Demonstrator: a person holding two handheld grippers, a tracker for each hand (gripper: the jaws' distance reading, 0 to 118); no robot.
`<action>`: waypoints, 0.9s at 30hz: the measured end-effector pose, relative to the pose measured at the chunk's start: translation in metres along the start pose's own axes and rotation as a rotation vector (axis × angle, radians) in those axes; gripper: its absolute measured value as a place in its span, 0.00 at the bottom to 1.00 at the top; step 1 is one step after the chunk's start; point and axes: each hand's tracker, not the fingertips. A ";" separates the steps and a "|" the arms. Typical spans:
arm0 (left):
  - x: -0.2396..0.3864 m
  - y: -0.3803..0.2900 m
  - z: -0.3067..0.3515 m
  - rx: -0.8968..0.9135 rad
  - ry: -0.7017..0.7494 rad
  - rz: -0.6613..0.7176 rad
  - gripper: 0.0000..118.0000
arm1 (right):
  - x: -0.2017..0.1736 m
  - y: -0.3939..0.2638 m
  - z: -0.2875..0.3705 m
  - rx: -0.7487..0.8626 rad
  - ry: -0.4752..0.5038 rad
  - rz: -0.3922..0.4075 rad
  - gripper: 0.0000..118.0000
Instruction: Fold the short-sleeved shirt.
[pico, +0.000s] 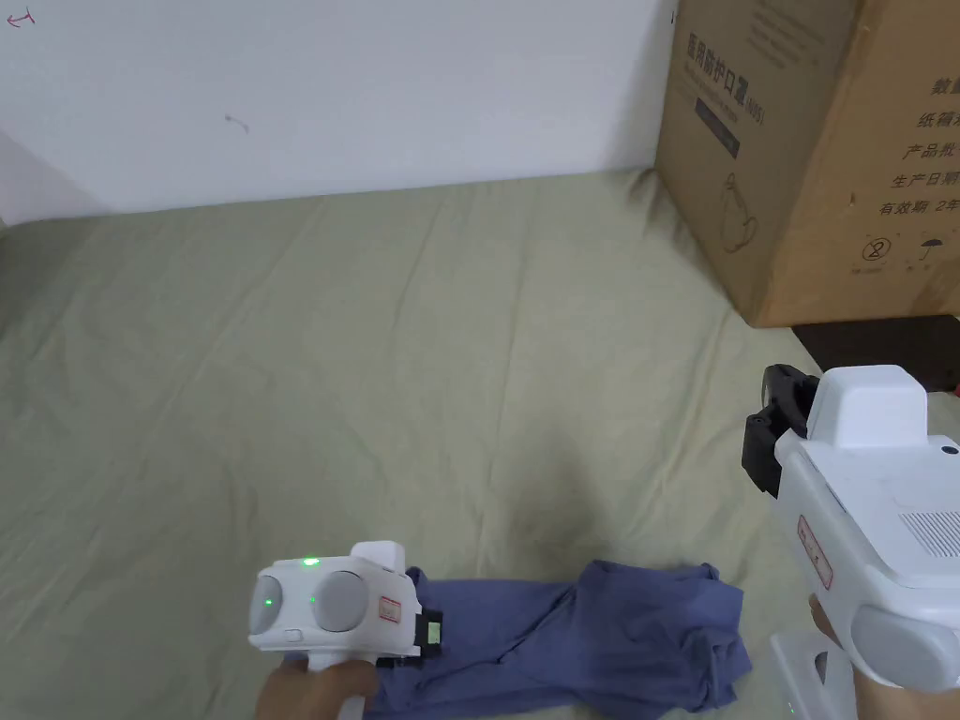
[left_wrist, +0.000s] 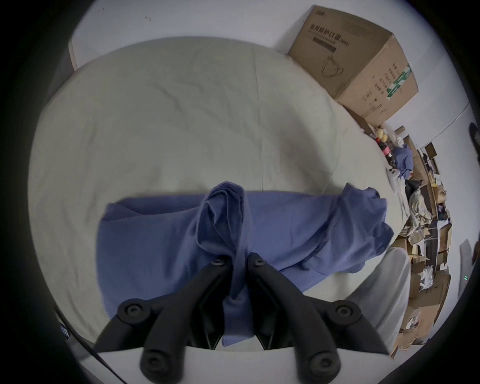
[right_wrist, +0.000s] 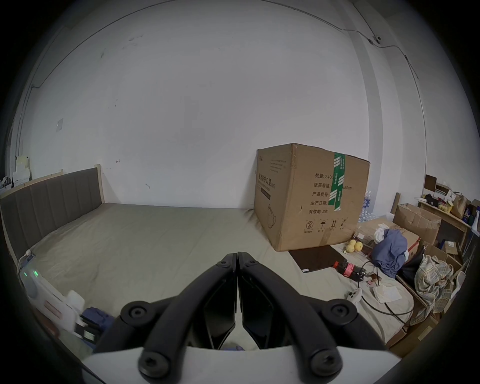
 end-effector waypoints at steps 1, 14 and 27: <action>0.004 -0.003 -0.007 -0.006 0.037 -0.009 0.08 | 0.002 0.000 0.001 0.000 0.001 -0.007 0.00; 0.007 0.003 0.074 0.210 -0.081 0.025 0.91 | 0.002 0.006 0.001 0.015 0.006 -0.001 0.00; -0.045 -0.029 0.084 0.437 0.125 -0.021 0.02 | 0.003 0.009 0.000 0.020 0.007 0.000 0.00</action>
